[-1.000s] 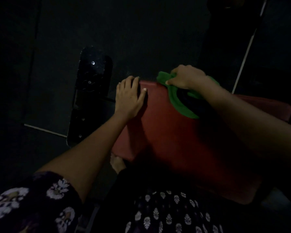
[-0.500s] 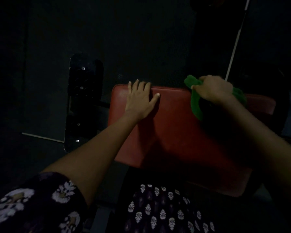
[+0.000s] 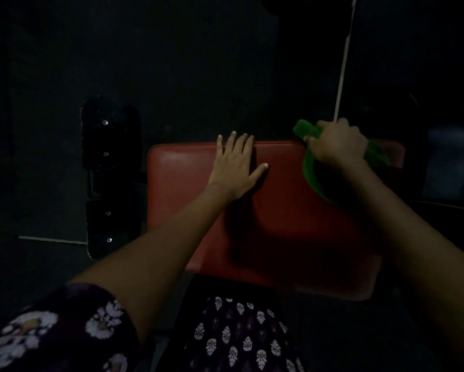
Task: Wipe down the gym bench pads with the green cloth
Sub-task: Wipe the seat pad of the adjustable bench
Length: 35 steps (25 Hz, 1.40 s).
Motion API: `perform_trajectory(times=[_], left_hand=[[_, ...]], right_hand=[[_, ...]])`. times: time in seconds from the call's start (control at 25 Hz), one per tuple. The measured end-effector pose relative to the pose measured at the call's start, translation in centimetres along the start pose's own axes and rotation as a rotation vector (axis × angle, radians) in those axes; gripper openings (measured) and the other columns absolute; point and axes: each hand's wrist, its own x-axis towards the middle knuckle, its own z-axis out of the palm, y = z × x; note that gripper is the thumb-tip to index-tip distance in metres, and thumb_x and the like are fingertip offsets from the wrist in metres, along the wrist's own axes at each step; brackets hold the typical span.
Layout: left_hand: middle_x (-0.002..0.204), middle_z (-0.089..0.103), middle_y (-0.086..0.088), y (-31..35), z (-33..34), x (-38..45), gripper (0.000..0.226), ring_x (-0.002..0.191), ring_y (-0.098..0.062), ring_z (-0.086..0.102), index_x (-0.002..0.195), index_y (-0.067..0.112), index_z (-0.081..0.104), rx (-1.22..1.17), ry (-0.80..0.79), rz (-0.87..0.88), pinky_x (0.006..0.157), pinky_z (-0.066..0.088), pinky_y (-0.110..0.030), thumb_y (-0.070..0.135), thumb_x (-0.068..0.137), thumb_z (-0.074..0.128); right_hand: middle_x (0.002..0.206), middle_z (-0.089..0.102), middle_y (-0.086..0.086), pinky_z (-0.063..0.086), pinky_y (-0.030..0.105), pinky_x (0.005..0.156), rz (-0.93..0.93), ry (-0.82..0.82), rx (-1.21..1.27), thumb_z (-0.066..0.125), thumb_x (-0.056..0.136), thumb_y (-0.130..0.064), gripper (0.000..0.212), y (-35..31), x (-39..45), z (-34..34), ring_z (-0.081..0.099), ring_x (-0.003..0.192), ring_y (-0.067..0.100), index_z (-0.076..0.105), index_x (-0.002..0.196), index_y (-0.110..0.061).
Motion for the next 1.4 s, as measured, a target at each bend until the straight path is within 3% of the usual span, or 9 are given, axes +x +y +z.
perform_trajectory(times=[0.2, 0.32, 0.4, 0.56, 0.64, 0.88, 1.08, 1.24, 1.4], left_hand=[[0.158, 0.009, -0.010, 2.2, 0.6, 1.3, 0.088, 0.146, -0.027, -0.002, 0.149, 0.005, 0.005, 0.095, -0.049, 0.070, 0.114, -0.010, -0.050, 0.065, 0.090, 0.029], [0.157, 0.009, -0.011, 2.1, 0.4, 1.3, 0.089, 0.146, -0.027, -0.002, 0.149, 0.004, 0.004, 0.132, -0.063, 0.091, 0.113, -0.011, -0.051, 0.066, 0.090, 0.029], [0.157, 0.011, -0.011, 2.4, 0.3, 1.5, 0.091, 0.146, -0.027, -0.001, 0.149, 0.004, 0.006, 0.126, -0.070, 0.094, 0.114, -0.011, -0.051, 0.068, 0.088, 0.029], [0.157, 0.010, -0.011, 4.9, 0.4, 2.5, 0.094, 0.146, -0.025, 0.000, 0.149, 0.002, 0.005, 0.117, -0.091, 0.150, 0.114, -0.011, -0.050, 0.069, 0.087, 0.028], [0.157, 0.010, -0.012, 6.0, 0.2, 3.0, 0.092, 0.146, -0.024, 0.002, 0.149, 0.002, 0.005, 0.106, -0.101, 0.194, 0.115, -0.009, -0.050, 0.067, 0.089, 0.029], [0.157, 0.012, -0.010, 8.8, 0.1, 4.3, 0.092, 0.144, -0.026, 0.009, 0.149, 0.006, 0.004, 0.116, -0.148, 0.274, 0.116, -0.001, -0.049, 0.065, 0.088, 0.038], [0.158, 0.001, -0.009, 10.8, -0.1, 6.0, 0.097, 0.144, -0.028, 0.008, 0.149, 0.006, -0.005, 0.208, -0.224, 0.315, 0.114, 0.010, -0.053, 0.061, 0.087, 0.046], [0.158, 0.007, -0.007, 11.3, -0.2, 6.4, 0.098, 0.142, -0.028, 0.014, 0.150, 0.011, -0.004, 0.199, -0.236, 0.303, 0.113, 0.015, -0.051, 0.059, 0.085, 0.052], [0.158, 0.006, -0.008, 11.6, 0.1, 6.3, 0.098, 0.144, -0.028, 0.010, 0.150, 0.011, -0.004, 0.203, -0.234, 0.277, 0.114, 0.013, -0.051, 0.057, 0.086, 0.054]], right_hand=[[0.134, 0.040, 0.016, 0.041, 0.043, 0.092, -0.154, 0.033, 0.038, 0.048, 0.094, -0.040, 0.044, -0.4, -0.1, 0.8, 0.043, 0.120, 0.038, 0.047, 0.134, -0.022], [0.136, 0.037, 0.020, 0.036, 0.048, 0.098, 0.098, 0.065, 0.081, 0.049, 0.094, -0.038, 0.043, 5.2, 1.2, -0.3, 0.038, 0.123, 0.041, 0.049, 0.134, -0.020], [0.134, 0.038, 0.020, 0.036, 0.047, 0.097, 0.161, 0.105, 0.077, 0.050, 0.093, -0.035, 0.041, 5.5, 1.0, -0.1, 0.039, 0.121, 0.041, 0.052, 0.130, -0.018], [0.131, 0.043, 0.015, 0.041, 0.040, 0.087, -0.162, 0.106, 0.079, 0.049, 0.094, -0.036, 0.039, 0.3, -0.1, 1.4, 0.043, 0.118, 0.035, 0.052, 0.129, -0.020], [0.133, 0.042, 0.014, 0.041, 0.041, 0.087, -0.201, 0.098, 0.068, 0.047, 0.095, -0.038, 0.041, 1.5, 0.6, 1.2, 0.042, 0.119, 0.035, 0.048, 0.133, -0.024], [0.135, 0.041, 0.017, 0.038, 0.046, 0.096, 0.285, 0.129, 0.230, 0.053, 0.092, -0.038, 0.044, 10.5, 3.3, -0.4, 0.041, 0.122, 0.040, 0.052, 0.132, -0.019], [0.130, 0.044, 0.013, 0.041, 0.040, 0.086, -0.135, 0.184, 0.168, 0.051, 0.093, -0.037, 0.039, 8.2, 2.6, 1.2, 0.044, 0.117, 0.035, 0.053, 0.130, -0.024], [0.127, 0.050, 0.015, 0.043, 0.038, 0.086, 0.209, 0.251, 0.510, 0.053, 0.092, -0.040, 0.040, 13.9, 4.5, 1.0, 0.051, 0.114, 0.036, 0.055, 0.128, -0.023], [0.126, 0.044, 0.014, 0.045, 0.038, 0.085, 0.300, 0.396, 0.636, 0.052, 0.092, -0.037, 0.039, 12.6, 2.0, 3.7, 0.053, 0.108, 0.034, 0.051, 0.129, -0.025]])
